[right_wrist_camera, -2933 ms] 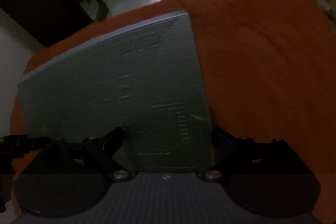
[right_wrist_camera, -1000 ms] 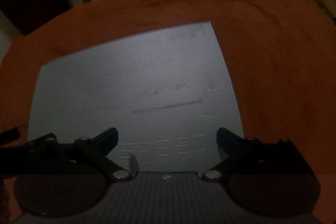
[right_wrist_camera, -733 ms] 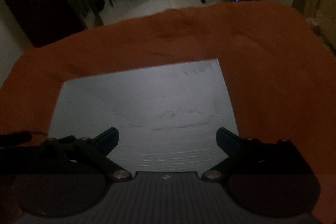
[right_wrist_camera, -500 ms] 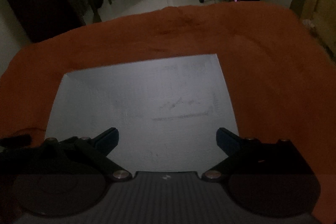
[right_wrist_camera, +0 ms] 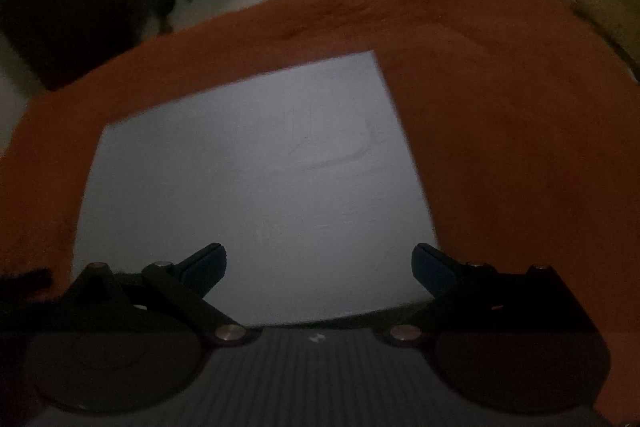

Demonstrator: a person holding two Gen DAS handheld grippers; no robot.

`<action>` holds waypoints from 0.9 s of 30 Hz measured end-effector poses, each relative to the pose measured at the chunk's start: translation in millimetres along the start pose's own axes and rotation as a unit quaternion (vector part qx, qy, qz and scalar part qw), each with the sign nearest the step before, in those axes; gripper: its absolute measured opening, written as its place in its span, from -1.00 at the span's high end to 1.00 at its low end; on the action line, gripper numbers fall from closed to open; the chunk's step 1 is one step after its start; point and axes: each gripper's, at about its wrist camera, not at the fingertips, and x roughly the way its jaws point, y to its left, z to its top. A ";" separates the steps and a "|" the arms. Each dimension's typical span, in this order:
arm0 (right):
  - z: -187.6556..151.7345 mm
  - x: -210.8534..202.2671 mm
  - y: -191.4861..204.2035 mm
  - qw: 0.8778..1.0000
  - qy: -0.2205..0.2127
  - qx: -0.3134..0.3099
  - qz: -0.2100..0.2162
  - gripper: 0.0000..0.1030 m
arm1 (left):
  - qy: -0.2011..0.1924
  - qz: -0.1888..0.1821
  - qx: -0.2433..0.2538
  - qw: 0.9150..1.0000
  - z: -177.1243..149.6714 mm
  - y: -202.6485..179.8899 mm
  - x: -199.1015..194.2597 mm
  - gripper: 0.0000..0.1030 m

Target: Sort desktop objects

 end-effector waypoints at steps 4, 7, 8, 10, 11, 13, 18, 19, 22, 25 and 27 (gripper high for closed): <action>7.7 -6.9 5.9 0.999 -0.024 -0.026 -0.002 -0.97 | -0.031 0.007 -0.038 0.999 8.4 30.4 -39.1 -0.99; 13.1 -19.5 6.9 0.999 -0.037 -0.029 0.011 -0.97 | -0.055 0.013 -0.066 0.996 14.6 53.2 -68.4 -1.00; 15.0 -22.1 8.4 0.999 -0.035 -0.031 0.015 -0.97 | -0.063 0.015 -0.076 0.995 16.7 60.8 -78.2 -1.00; 18.9 -27.4 11.4 0.999 -0.029 -0.036 0.024 -0.97 | -0.078 0.019 -0.095 0.992 20.9 76.0 -97.7 -1.00; 20.5 -29.9 12.6 0.998 -0.029 -0.040 0.028 -0.97 | -0.086 0.020 -0.104 0.991 23.0 83.6 -107.5 -1.00; 23.7 -34.7 16.7 0.998 -0.032 -0.049 0.033 -0.97 | -0.102 0.024 -0.123 0.987 27.2 98.8 -127.0 -1.00; 29.4 -41.2 7.7 0.998 -0.016 -0.034 0.053 -0.97 | -0.097 0.041 -0.125 0.987 25.7 103.0 -144.9 -1.00; 30.1 -43.1 4.5 0.998 -0.014 -0.034 0.057 -0.97 | -0.090 0.043 -0.120 0.988 25.2 101.0 -142.1 -1.00; 33.5 -44.2 -1.2 0.997 -0.008 -0.043 0.060 -0.97 | -0.072 0.045 -0.097 0.992 28.6 92.7 -129.1 -1.00; 32.2 -44.2 -6.9 0.997 -0.005 -0.054 0.055 -0.97 | -0.059 0.039 -0.059 0.996 35.2 82.3 -113.6 -0.99; 33.7 -41.7 -11.3 0.998 -0.001 -0.047 0.052 -0.97 | -0.063 0.034 -0.020 0.997 41.2 77.2 -104.2 -0.99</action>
